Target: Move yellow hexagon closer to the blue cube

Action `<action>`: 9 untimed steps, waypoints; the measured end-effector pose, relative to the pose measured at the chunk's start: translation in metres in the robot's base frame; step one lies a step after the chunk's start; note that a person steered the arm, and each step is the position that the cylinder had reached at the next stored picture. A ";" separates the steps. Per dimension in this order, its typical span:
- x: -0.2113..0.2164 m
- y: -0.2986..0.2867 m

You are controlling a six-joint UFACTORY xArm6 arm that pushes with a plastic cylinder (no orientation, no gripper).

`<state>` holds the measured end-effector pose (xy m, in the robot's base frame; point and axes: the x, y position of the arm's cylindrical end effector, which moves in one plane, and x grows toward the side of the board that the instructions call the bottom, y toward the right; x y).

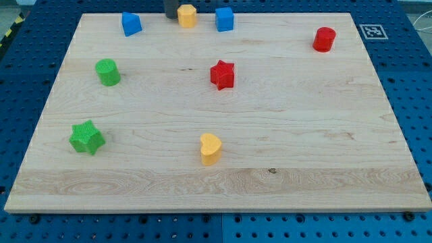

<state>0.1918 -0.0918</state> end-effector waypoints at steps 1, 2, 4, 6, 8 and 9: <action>0.000 0.011; 0.001 0.020; 0.044 0.042; 0.074 0.078; 0.092 0.096; 0.096 0.067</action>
